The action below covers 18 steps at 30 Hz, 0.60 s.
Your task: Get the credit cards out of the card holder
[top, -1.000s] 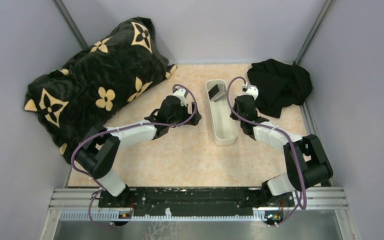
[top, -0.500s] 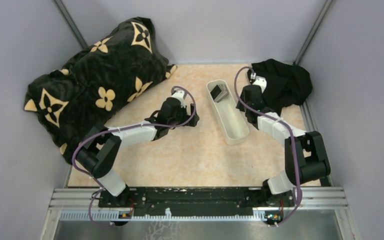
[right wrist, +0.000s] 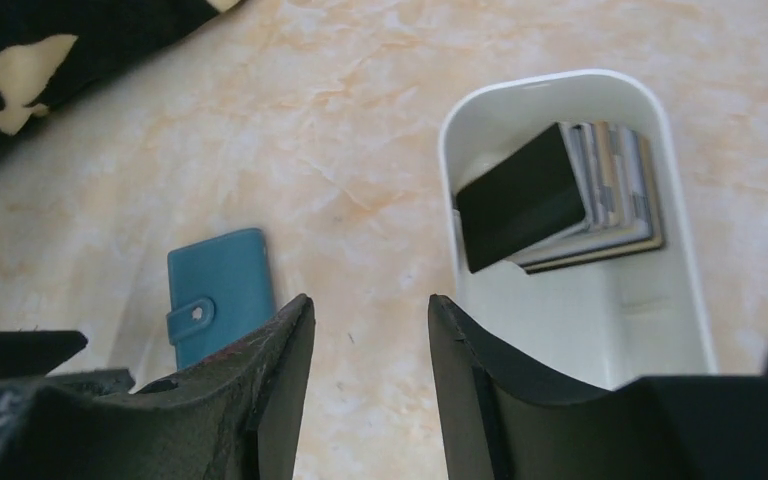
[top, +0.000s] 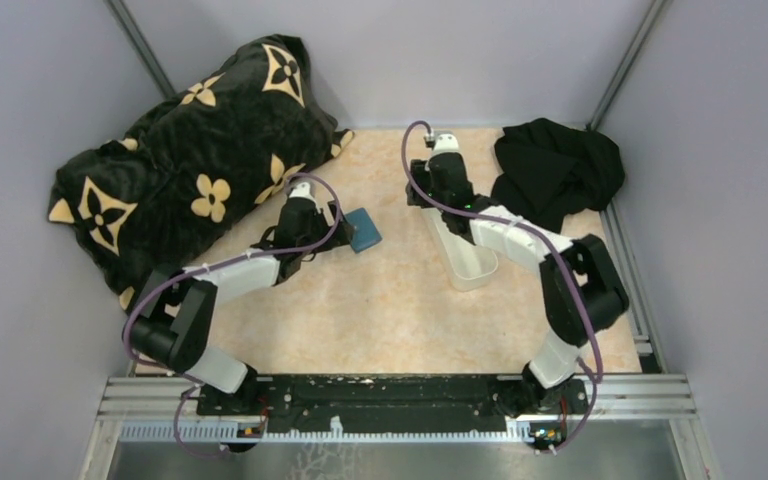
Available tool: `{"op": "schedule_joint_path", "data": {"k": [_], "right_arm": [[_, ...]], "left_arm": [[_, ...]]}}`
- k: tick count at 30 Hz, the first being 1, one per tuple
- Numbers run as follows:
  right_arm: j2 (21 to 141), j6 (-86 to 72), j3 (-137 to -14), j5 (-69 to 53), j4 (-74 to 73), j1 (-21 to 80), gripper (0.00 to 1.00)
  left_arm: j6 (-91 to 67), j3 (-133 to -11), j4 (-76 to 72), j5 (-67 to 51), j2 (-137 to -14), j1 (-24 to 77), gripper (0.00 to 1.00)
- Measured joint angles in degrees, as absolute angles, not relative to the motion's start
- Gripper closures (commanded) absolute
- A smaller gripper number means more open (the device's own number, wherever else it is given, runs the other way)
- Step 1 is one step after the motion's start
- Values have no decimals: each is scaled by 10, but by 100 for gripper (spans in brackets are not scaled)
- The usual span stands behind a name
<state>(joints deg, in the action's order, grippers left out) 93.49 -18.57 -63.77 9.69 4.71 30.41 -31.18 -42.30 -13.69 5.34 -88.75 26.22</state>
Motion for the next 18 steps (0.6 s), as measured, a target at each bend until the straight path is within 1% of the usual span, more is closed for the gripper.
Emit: {"op": "schedule_joint_path", "data": {"k": [8, 9, 11, 13, 16, 17, 18], "right_arm": [[1085, -170, -746, 40, 22, 335, 56], [1103, -169, -760, 33, 19, 344, 57], [1125, -167, -773, 23, 16, 358, 63], [1139, -166, -776, 13, 14, 371, 66], [1149, -167, -776, -3, 10, 381, 67], [1150, -168, -776, -7, 10, 382, 67], [1152, -168, -776, -11, 9, 382, 68]], "left_arm": [[-330, -385, -135, 62, -832, 257, 17], [-331, -382, -135, 63, -828, 255, 19], [-333, -376, -133, 64, -820, 252, 23], [-333, -373, -130, 65, -815, 249, 24], [-331, -371, -127, 70, -806, 249, 25], [-327, -371, -126, 72, -804, 249, 24], [-325, -371, -127, 72, -804, 249, 20]]}}
